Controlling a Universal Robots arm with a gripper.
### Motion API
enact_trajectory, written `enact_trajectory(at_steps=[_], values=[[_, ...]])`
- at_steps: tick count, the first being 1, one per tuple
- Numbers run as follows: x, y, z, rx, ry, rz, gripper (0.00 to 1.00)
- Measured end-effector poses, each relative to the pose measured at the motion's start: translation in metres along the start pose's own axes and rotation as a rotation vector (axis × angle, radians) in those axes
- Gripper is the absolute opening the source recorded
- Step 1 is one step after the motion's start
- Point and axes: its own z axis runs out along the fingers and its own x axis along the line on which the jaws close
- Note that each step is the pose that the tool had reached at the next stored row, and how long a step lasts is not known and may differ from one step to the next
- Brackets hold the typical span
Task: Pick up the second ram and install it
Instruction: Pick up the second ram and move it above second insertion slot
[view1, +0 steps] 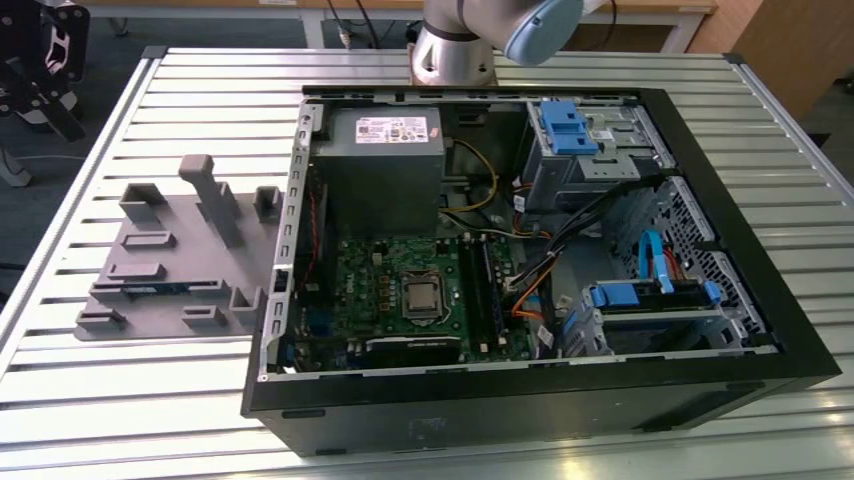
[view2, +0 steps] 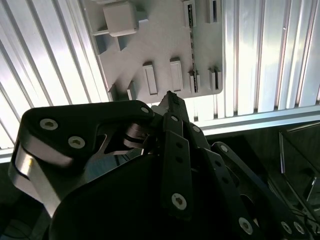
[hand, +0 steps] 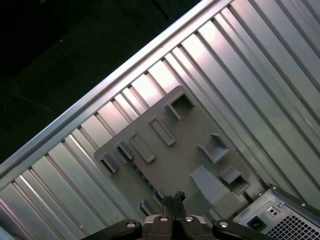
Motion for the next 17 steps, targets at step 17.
enact_trajectory(at_steps=[17], values=[[0.0003,0.0004,0.002,-0.0055,-0.0048,-0.157,0.11]])
